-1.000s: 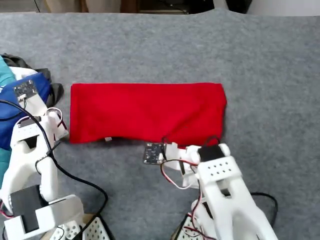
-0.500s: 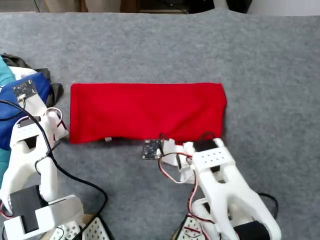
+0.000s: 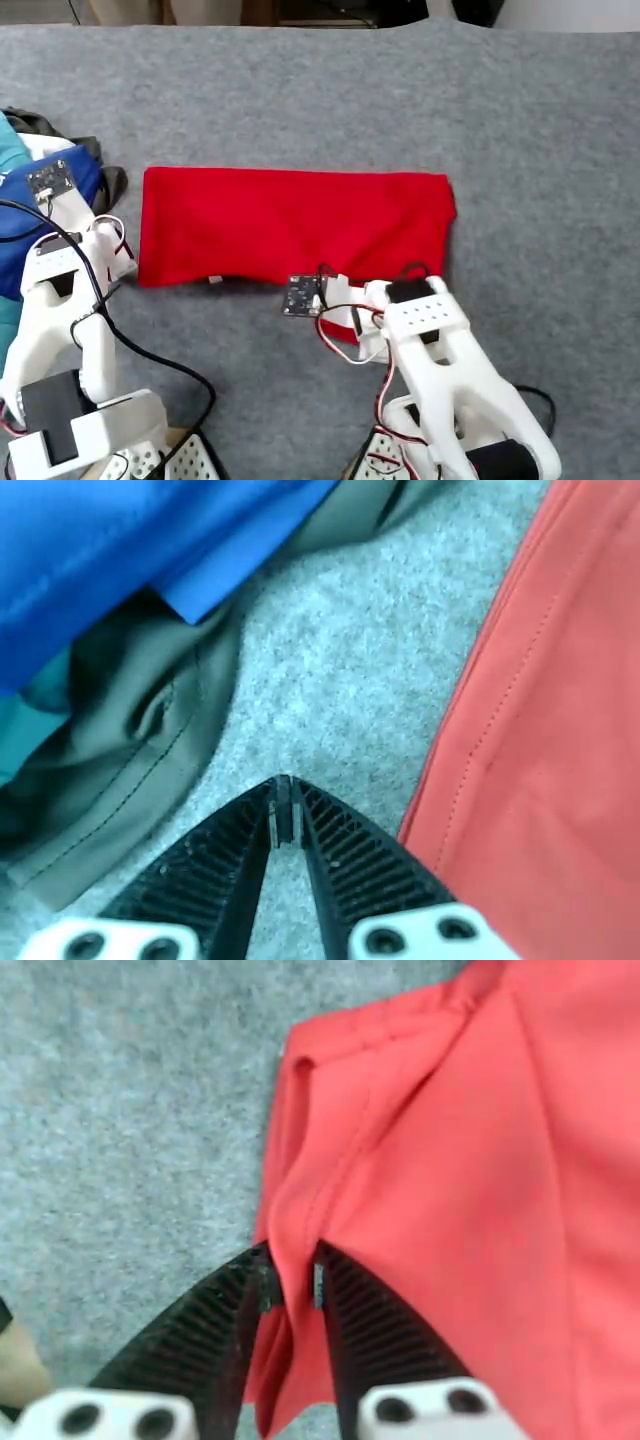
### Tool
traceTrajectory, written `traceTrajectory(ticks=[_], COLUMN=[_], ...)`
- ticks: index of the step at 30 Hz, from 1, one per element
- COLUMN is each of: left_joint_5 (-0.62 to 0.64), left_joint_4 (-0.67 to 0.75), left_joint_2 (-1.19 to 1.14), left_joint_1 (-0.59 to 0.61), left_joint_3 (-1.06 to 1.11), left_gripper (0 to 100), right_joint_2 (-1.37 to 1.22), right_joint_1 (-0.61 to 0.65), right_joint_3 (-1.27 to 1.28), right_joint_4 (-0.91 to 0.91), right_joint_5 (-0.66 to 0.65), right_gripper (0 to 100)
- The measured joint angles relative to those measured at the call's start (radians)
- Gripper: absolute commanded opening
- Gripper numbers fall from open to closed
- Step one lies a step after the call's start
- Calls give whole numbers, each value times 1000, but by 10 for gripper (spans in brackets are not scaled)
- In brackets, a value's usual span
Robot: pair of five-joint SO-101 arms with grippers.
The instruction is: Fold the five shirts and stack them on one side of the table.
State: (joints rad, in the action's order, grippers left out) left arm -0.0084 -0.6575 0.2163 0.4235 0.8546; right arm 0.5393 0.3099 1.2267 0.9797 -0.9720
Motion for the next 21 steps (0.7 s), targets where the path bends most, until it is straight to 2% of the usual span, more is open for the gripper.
traceTrajectory(ticks=[4,11,21], left_joint_5=[0,0,0], left_joint_4=[0,0,0], left_joint_2=[0,0,0], left_joint_1=[0,0,0], left_joint_3=[0,0,0], left_gripper=[20,20,20], right_joint_2=[0,0,-46], right_joint_1=[0,0,-6], right_joint_3=[0,2,-290], right_joint_4=[0,3,219], right_joint_5=[0,0,-35], right_gripper=[8,5,5])
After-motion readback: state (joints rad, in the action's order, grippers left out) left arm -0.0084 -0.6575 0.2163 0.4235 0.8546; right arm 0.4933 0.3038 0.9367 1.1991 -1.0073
